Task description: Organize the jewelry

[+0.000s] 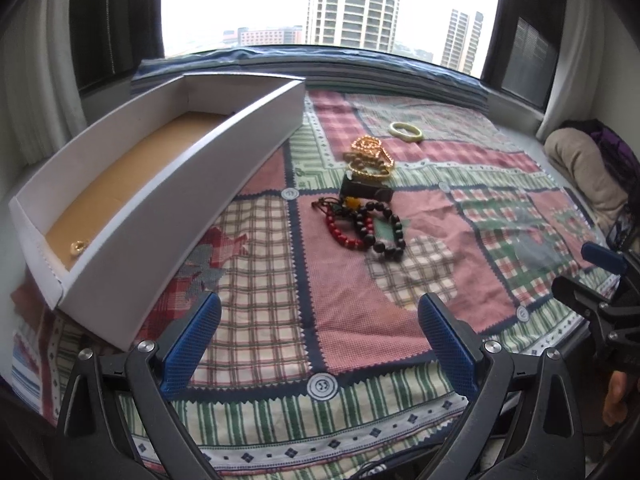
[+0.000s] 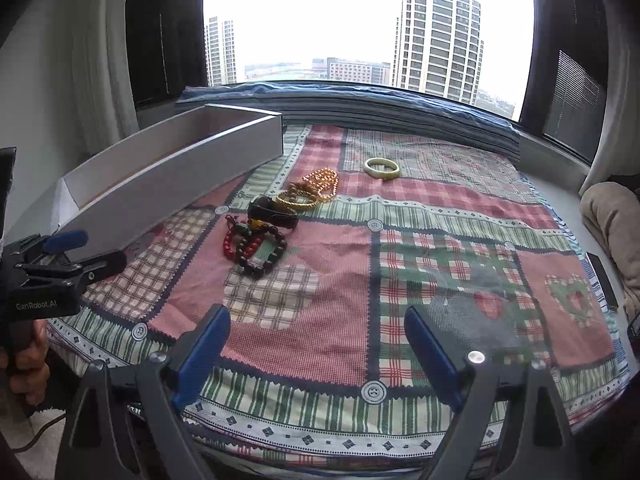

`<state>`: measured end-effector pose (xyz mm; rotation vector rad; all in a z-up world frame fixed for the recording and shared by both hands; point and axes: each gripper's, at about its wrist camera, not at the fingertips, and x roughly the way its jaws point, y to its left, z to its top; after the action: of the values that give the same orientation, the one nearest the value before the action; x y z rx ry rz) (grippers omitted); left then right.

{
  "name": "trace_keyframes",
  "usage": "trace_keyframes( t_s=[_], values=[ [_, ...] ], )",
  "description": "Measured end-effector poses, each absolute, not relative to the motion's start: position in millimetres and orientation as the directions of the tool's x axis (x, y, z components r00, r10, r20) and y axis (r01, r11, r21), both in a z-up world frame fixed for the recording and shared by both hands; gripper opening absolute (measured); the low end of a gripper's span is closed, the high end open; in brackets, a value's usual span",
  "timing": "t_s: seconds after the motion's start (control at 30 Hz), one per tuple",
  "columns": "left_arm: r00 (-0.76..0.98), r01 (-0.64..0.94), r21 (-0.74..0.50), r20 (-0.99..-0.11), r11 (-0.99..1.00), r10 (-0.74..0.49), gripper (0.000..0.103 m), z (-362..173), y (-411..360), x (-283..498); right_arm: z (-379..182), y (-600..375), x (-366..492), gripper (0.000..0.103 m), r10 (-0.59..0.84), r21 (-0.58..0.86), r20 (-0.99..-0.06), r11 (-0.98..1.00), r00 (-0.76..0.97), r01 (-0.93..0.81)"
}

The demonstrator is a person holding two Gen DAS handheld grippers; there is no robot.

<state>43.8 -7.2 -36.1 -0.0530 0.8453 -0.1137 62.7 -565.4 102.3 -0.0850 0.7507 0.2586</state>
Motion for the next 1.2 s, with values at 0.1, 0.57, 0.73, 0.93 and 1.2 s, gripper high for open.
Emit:
trace_keyframes(
  t_s=[0.1,0.57,0.73,0.93,1.2],
  values=[
    [0.603,0.095,-0.128,-0.782,0.987,-0.160,0.099,-43.1,-8.6,50.5,100.8,-571.0,61.9,0.090,0.228,0.065,-0.696,0.964,0.681,-0.257],
    [0.696,0.077,-0.135,-0.702,0.988,-0.151,0.099,-21.7,-7.1,46.4,92.2,-574.4,64.3,0.090,0.176,0.048,-0.693,0.979,0.699,-0.199],
    [0.723,0.067,-0.010,-0.688,0.998,-0.056,0.099,-23.6,-17.5,46.0,87.8,-574.7,67.7,0.090,0.176,0.055,-0.704,0.980,0.688,-0.194],
    [0.744,0.052,0.042,-0.668,0.998,-0.011,0.099,-21.8,-21.4,43.2,89.7,-567.0,65.1,0.090,0.178,0.036,-0.701,0.976,0.691,-0.215],
    [0.746,0.035,0.059,-0.666,0.998,0.014,0.100,-19.4,-22.1,39.7,93.7,-566.3,62.3,0.090,0.165,0.017,-0.692,0.977,0.703,-0.212]
  ],
)
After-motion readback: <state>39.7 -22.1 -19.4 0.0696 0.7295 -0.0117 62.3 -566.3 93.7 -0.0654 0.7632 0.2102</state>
